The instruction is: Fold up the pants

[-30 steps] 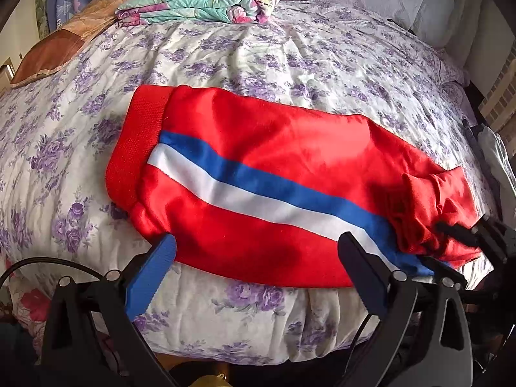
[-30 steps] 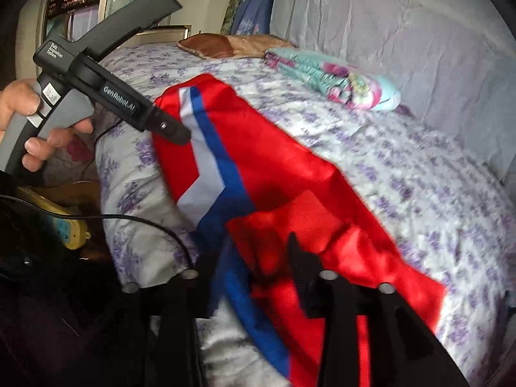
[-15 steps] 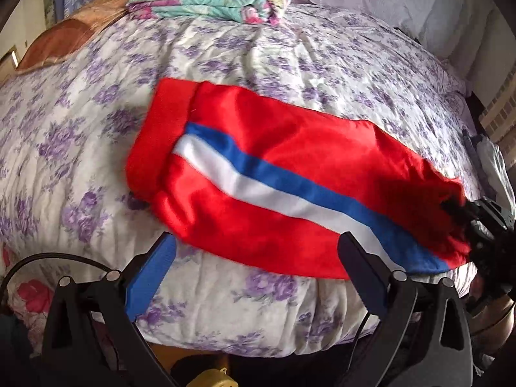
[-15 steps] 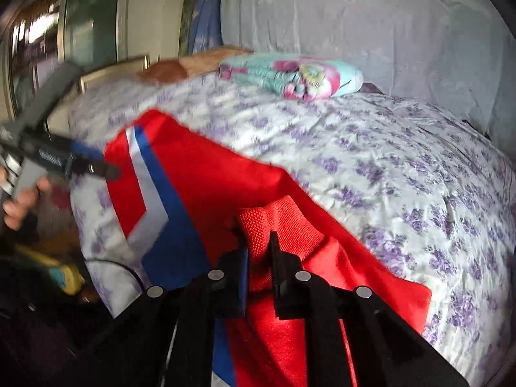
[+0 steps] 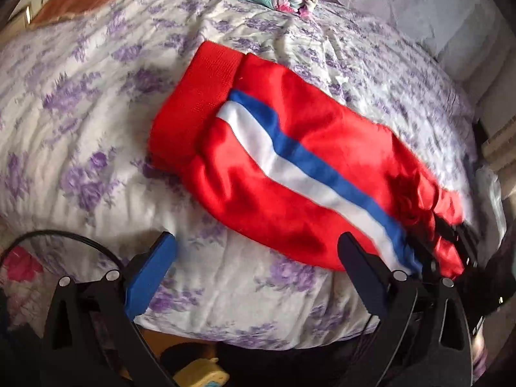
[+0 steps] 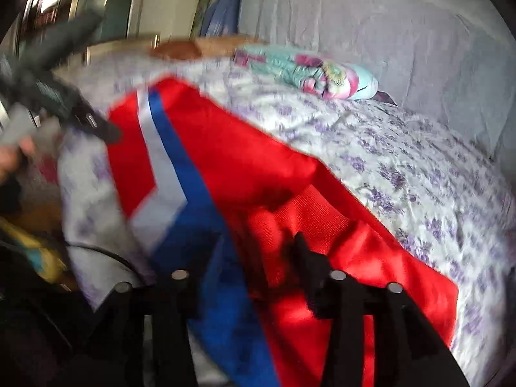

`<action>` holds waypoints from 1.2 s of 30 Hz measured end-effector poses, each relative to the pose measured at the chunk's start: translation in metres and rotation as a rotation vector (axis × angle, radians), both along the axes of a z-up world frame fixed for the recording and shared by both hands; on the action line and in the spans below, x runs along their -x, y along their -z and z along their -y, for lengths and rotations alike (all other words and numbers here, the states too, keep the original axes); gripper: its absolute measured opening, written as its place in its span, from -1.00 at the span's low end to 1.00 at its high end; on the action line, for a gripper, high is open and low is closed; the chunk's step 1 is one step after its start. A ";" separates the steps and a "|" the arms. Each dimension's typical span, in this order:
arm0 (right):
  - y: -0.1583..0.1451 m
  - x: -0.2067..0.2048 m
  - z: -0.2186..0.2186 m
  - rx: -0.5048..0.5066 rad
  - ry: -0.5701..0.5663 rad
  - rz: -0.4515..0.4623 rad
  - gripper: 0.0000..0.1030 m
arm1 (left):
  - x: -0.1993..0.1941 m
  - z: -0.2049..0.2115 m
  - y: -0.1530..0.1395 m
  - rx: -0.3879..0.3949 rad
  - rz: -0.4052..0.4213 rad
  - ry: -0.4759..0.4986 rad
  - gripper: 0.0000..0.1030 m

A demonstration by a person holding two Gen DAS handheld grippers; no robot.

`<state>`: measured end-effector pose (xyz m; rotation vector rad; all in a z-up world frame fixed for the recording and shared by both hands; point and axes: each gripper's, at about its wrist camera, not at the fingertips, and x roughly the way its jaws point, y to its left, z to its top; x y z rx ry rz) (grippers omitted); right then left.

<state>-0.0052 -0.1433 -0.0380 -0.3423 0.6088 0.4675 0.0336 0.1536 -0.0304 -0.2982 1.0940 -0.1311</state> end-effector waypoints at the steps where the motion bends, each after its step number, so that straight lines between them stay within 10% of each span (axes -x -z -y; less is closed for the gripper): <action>1: -0.008 0.004 0.006 -0.045 0.006 0.012 -0.02 | -0.002 -0.002 0.000 0.029 -0.003 -0.014 0.90; 8: -0.045 0.050 0.040 -0.230 0.015 0.091 0.13 | -0.029 -0.046 0.008 0.395 -0.053 -0.183 0.90; 15: -0.030 0.054 0.056 -0.302 0.074 0.031 0.13 | -0.043 -0.034 0.012 0.459 0.008 -0.185 0.85; 16: -0.029 0.056 0.059 -0.317 0.084 0.028 0.13 | -0.042 -0.035 0.010 0.448 0.027 -0.195 0.53; 19: -0.027 0.063 0.075 -0.350 0.122 0.037 0.13 | -0.042 -0.034 0.013 0.391 0.041 -0.206 -0.49; 26: -0.036 0.078 0.148 -0.385 0.306 0.101 0.13 | -0.019 0.026 -0.048 0.113 0.241 0.000 -0.69; 31: -0.053 0.086 0.202 -0.406 0.456 0.163 0.13 | 0.022 0.167 -0.105 -0.222 0.422 0.364 -0.73; 36: -0.041 0.085 0.228 -0.465 0.490 0.093 0.19 | 0.041 0.295 -0.036 -0.438 0.257 0.737 -0.35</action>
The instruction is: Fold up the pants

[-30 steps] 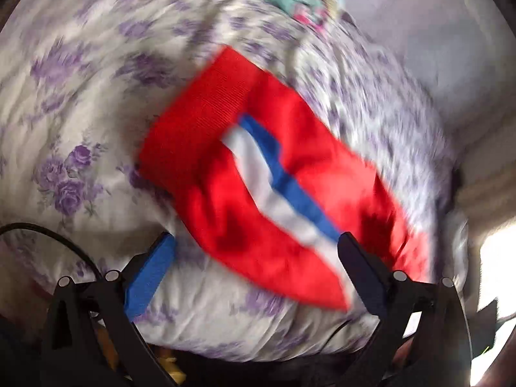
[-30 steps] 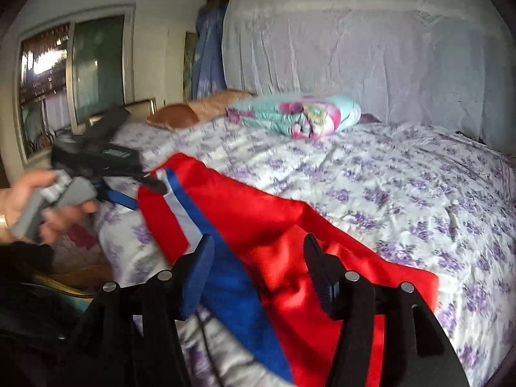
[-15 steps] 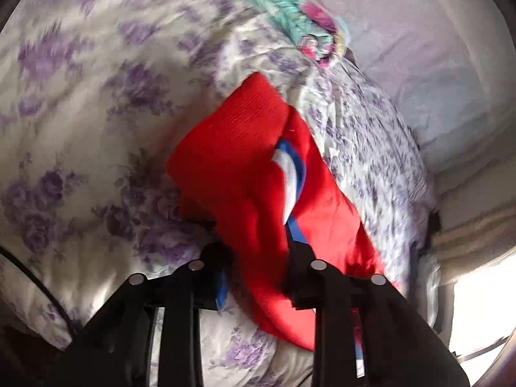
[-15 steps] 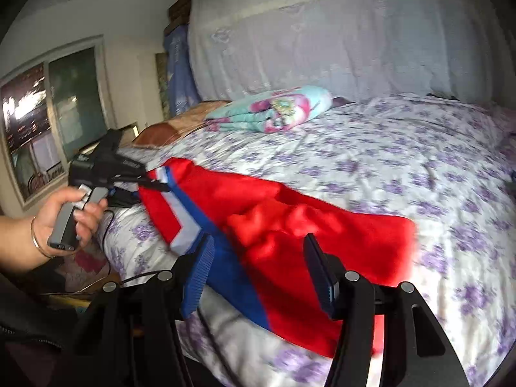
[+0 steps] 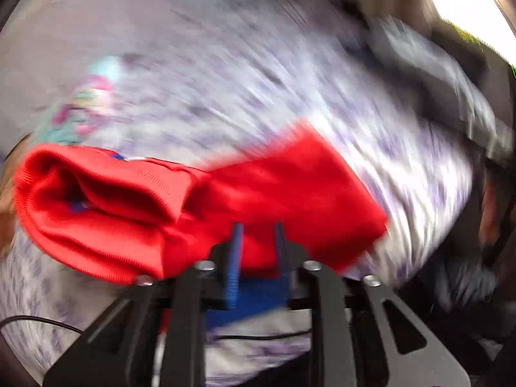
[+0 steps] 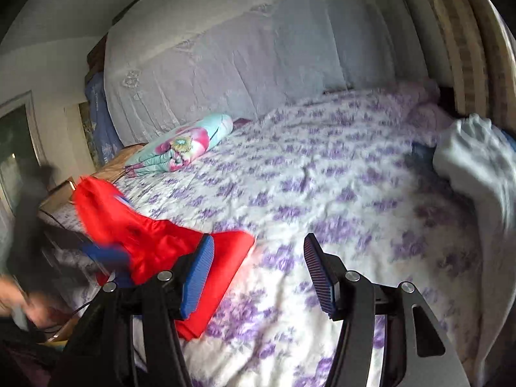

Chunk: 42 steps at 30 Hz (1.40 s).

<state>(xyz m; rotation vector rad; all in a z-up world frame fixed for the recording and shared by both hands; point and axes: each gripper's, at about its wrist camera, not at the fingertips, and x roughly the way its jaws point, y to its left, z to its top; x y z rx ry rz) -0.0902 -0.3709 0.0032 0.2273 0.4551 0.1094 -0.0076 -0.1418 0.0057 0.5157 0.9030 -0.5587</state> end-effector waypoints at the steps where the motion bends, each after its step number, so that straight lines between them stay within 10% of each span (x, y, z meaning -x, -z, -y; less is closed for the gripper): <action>1: 0.004 -0.001 0.001 -0.018 -0.018 -0.014 0.20 | 0.004 0.013 0.015 -0.048 -0.009 0.044 -0.22; 4: 0.009 -0.003 -0.008 -0.032 -0.075 -0.037 0.24 | 0.017 0.021 0.022 -0.081 0.023 0.110 -0.15; 7: 0.002 -0.005 -0.023 0.002 -0.148 -0.024 0.27 | 0.025 -0.007 -0.015 0.032 0.012 0.101 0.48; 9: -0.007 -0.012 -0.039 0.028 -0.200 -0.003 0.29 | 0.036 -0.024 -0.034 0.077 0.044 0.083 0.55; 13: -0.022 -0.030 -0.080 0.072 -0.327 0.025 0.60 | 0.032 -0.098 -0.068 0.192 0.105 -0.115 0.70; 19: -0.015 -0.086 -0.157 0.268 -0.419 -0.009 0.84 | -0.040 -0.171 -0.041 0.301 -0.011 -0.412 0.70; 28: 0.009 -0.117 -0.214 0.505 -0.383 -0.020 0.75 | -0.051 -0.171 -0.009 0.278 -0.055 -0.427 0.70; 29: 0.014 -0.129 -0.212 0.449 -0.408 -0.079 -0.19 | -0.051 -0.174 -0.008 0.280 -0.058 -0.430 0.70; 30: 0.018 -0.144 -0.206 0.334 -0.437 -0.179 -0.48 | -0.051 -0.176 -0.008 0.285 -0.062 -0.438 0.70; 38: -0.047 -0.130 -0.145 -0.386 -0.539 -0.286 -0.50 | -0.046 -0.195 -0.032 0.342 -0.033 -0.448 0.71; 42: -0.034 -0.099 -0.088 -0.646 -0.431 -0.338 -0.50 | -0.044 -0.188 -0.054 0.358 0.000 -0.411 0.71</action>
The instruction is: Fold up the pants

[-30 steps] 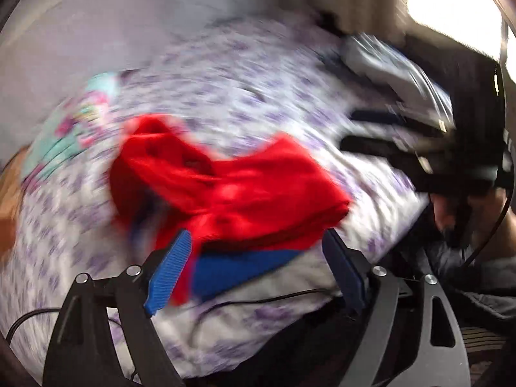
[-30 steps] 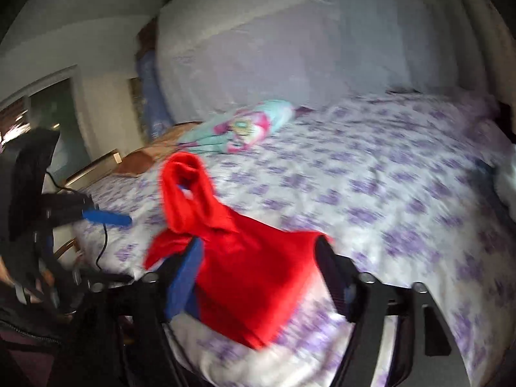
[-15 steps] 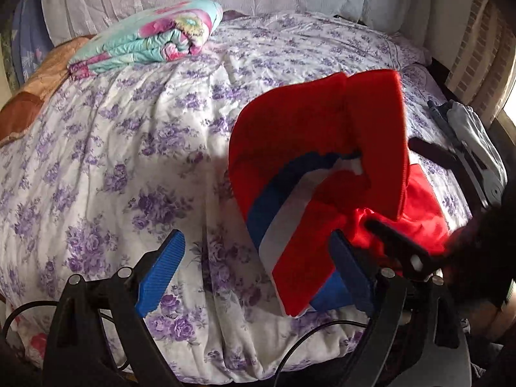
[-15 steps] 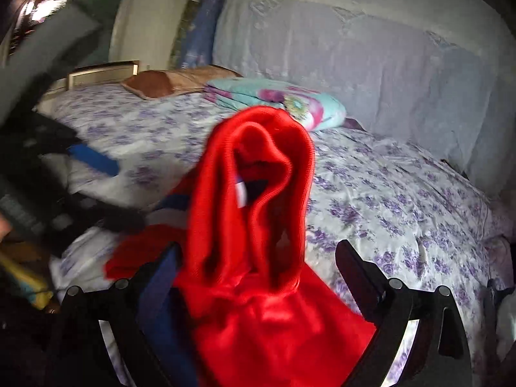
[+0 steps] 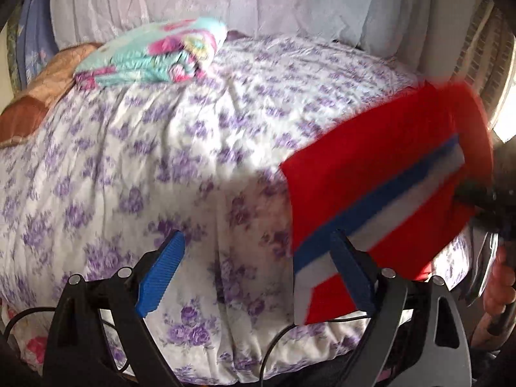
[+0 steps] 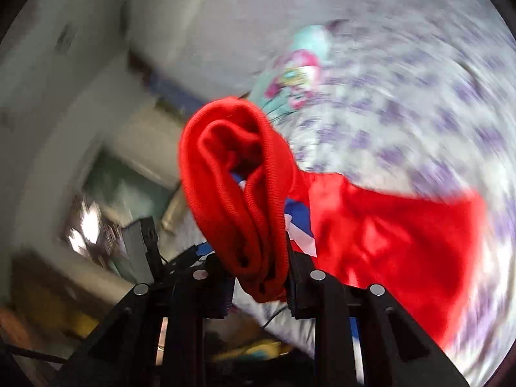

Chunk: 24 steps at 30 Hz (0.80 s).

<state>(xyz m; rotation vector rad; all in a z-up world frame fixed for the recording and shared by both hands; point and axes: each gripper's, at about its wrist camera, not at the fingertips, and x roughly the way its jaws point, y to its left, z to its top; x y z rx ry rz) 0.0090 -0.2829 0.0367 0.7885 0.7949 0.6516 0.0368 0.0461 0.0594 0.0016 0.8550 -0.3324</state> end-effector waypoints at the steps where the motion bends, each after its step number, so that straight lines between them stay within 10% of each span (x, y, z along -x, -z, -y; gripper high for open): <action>1: 0.008 0.005 0.014 -0.024 0.044 -0.025 -0.49 | 0.000 0.006 -0.003 -0.008 0.007 0.016 0.71; 7: 0.116 0.030 0.051 -0.027 0.185 -0.304 -0.30 | -0.006 0.047 0.013 -0.077 -0.027 0.120 0.72; 11: 0.088 0.037 0.056 0.045 0.173 -0.229 0.17 | 0.003 0.083 0.018 -0.091 -0.027 0.227 0.72; 17: 0.022 0.064 0.063 0.251 0.306 0.057 0.16 | 0.012 0.141 0.069 -0.241 -0.051 0.328 0.75; 21: 0.077 0.023 0.031 0.395 0.191 -0.130 -0.09 | -0.002 0.138 0.095 -0.209 -0.106 0.305 0.92; 24: 0.076 0.030 0.043 0.370 0.208 -0.097 0.04 | -0.010 0.116 0.076 -0.105 -0.208 0.306 0.90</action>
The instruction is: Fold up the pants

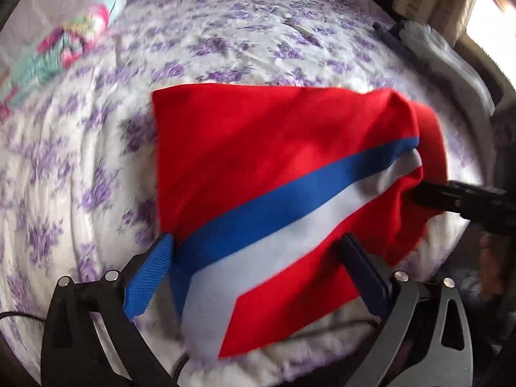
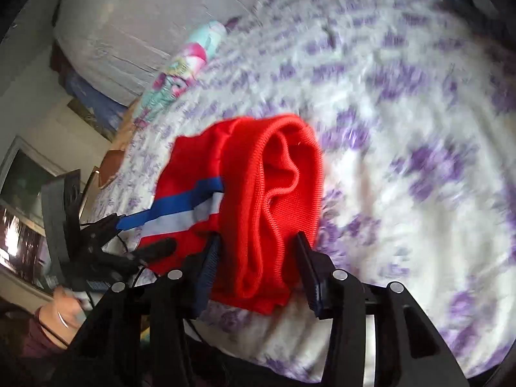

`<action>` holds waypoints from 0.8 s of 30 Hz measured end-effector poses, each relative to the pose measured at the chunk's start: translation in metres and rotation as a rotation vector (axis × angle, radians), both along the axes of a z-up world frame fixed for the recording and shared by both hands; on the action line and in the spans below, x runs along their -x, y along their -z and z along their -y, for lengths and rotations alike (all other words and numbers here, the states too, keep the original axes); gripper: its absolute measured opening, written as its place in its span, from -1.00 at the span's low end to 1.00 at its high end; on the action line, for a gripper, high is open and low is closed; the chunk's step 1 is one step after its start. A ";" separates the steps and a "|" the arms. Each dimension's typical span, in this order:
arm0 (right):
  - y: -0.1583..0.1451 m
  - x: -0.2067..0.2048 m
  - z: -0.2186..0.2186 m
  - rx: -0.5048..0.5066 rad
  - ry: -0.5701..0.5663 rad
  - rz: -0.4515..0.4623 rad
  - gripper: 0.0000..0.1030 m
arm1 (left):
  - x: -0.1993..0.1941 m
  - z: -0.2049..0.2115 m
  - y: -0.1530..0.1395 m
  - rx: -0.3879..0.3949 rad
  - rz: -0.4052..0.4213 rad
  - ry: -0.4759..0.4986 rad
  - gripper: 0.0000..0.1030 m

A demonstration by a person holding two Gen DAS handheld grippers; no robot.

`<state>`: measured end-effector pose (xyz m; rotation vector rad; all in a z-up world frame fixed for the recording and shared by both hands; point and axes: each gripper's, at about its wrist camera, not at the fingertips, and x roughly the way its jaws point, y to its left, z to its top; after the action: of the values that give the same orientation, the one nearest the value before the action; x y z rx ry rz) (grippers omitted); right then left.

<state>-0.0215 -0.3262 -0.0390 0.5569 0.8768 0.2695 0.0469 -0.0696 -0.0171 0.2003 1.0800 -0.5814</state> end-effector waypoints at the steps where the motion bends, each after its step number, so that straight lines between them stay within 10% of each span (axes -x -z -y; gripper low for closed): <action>1: -0.006 0.004 0.003 0.000 0.006 0.027 0.19 | 0.000 -0.010 -0.006 0.049 -0.009 -0.007 0.90; 3: -0.018 0.018 0.018 0.003 0.035 0.104 0.89 | -0.006 -0.040 -0.019 0.146 -0.018 -0.049 0.90; 9: 0.012 -0.016 0.011 -0.133 -0.085 0.048 0.92 | -0.044 -0.058 0.019 0.308 -0.257 -0.082 0.90; 14: 0.024 -0.042 -0.004 -0.126 -0.111 -0.021 0.86 | -0.038 -0.014 0.027 0.243 -0.232 0.015 0.90; 20: 0.029 -0.041 0.014 -0.123 -0.153 -0.069 0.04 | -0.046 -0.025 0.026 0.305 -0.265 -0.004 0.74; 24: 0.018 -0.017 0.023 -0.077 -0.113 -0.089 0.24 | -0.029 -0.030 0.017 0.302 -0.256 0.043 0.60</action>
<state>-0.0041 -0.3489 -0.0573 0.5957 0.9888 0.3846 0.0762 -0.0394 -0.0342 -0.1176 1.2200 -0.8162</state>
